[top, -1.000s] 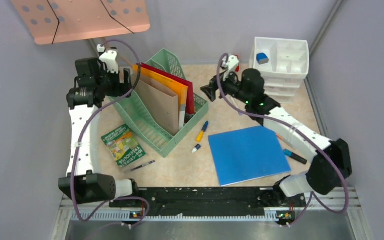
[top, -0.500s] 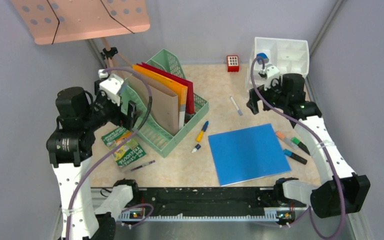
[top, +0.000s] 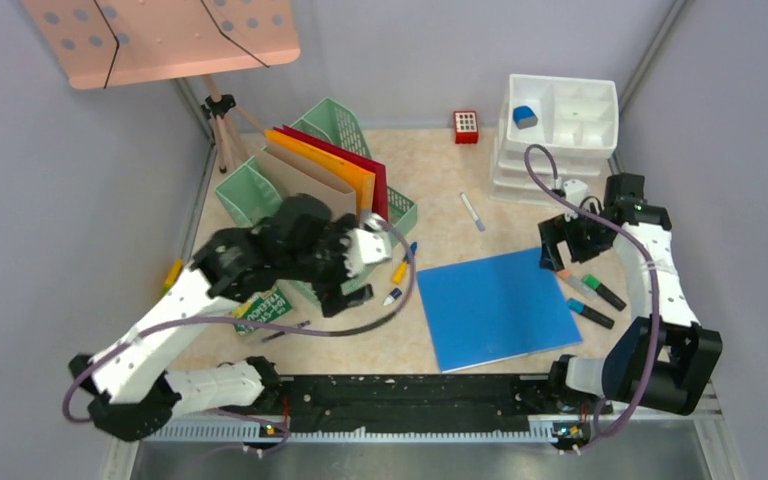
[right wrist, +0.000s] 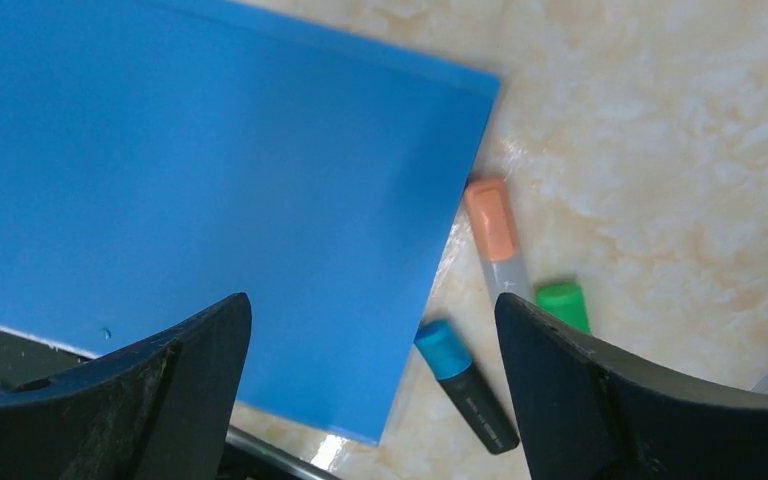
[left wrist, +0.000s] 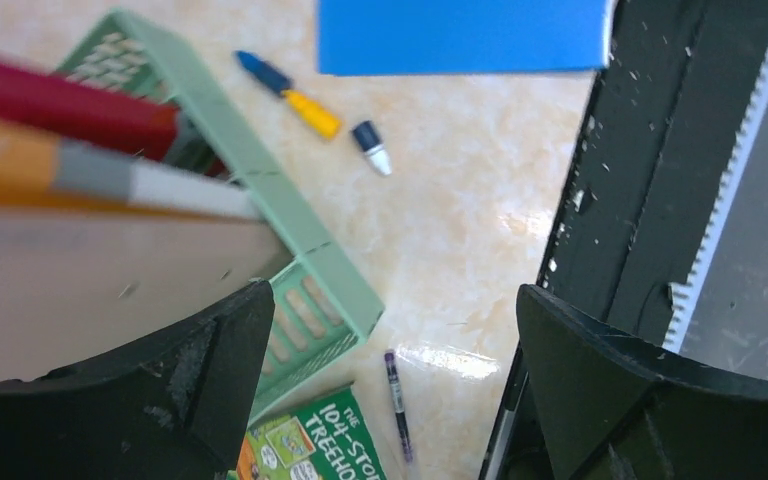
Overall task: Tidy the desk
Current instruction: Place the folder in the storage box, then pick up the folder from the center of the board.
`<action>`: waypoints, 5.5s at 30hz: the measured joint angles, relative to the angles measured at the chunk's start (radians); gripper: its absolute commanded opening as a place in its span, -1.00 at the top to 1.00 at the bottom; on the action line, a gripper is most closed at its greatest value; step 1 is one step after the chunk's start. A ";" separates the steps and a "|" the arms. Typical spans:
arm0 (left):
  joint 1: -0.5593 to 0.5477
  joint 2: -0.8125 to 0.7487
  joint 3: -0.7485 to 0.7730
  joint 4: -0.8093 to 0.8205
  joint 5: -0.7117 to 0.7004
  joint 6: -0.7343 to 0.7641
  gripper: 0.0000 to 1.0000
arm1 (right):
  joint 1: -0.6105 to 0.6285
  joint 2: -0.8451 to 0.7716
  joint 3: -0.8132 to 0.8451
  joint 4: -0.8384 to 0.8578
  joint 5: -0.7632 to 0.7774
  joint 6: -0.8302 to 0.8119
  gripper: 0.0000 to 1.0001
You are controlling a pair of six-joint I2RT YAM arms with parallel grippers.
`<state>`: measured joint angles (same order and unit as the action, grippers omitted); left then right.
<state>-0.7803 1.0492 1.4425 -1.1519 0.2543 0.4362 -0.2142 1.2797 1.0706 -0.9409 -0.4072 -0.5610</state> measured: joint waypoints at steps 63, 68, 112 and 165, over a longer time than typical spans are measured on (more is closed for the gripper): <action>-0.405 0.659 -0.438 0.836 -0.350 -0.070 -0.86 | -0.118 0.365 -0.064 -0.060 -0.272 -0.144 -0.09; -0.385 0.659 -0.438 0.833 -0.344 -0.089 -0.86 | -0.118 0.365 0.005 -0.114 -0.353 -0.155 0.11; -0.343 0.668 -0.416 0.795 -0.334 -0.102 -0.91 | -0.130 0.412 0.126 -0.407 -0.467 -0.262 1.00; -0.716 0.859 -0.194 1.019 -0.764 -0.171 -0.94 | -0.128 0.401 0.270 -0.424 -0.431 0.032 1.00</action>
<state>-1.4963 1.9079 1.2484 -0.1326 -0.5102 0.2653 -0.3424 1.6806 1.3407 -1.3647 -0.8383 -0.5293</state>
